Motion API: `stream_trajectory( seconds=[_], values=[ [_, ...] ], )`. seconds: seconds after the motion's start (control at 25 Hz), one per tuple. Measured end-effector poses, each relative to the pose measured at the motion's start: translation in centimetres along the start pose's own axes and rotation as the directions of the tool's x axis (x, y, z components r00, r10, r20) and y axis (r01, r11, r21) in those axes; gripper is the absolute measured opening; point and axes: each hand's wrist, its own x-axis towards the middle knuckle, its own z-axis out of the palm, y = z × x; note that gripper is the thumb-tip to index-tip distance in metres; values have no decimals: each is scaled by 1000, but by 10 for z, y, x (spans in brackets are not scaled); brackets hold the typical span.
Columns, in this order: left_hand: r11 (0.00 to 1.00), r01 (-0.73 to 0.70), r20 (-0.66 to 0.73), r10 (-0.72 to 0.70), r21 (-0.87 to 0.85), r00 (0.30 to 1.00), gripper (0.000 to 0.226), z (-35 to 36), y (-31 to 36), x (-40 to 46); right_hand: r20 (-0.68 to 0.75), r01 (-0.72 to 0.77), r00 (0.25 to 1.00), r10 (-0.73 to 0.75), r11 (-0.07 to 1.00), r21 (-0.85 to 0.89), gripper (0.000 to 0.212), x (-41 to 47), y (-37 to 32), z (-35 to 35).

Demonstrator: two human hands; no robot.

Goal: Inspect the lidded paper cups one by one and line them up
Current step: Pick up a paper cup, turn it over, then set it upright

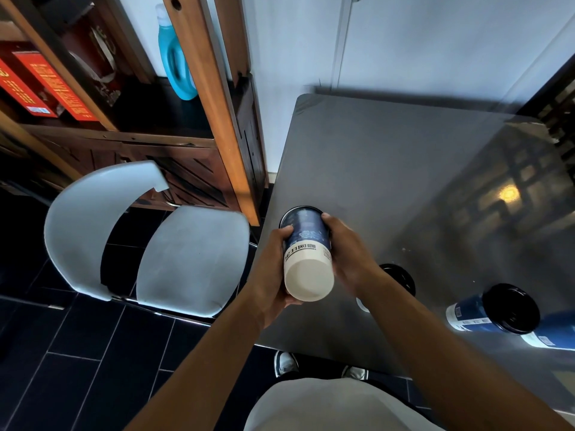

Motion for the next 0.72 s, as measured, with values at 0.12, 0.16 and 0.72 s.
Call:
stream_trajectory(
  seconds=[0.12, 0.16, 0.72],
  values=[
    [998, -8, -52, 12, 67, 999, 45, 4, -2, -6, 19, -15, 1000, 16, 1000, -24, 74, 1, -1, 0],
    [994, -35, -97, 44, 100, 994, 49, 4, -4, -5, 26, -9, 1000, 10, 999, -49, 73, -1, -2, 0],
    [982, -56, -9, 55, -178, 998, 72, 5, -2, -14, 89, 92, 993, -80, 987, -130, 20, -17, -10, -1]
  ],
)
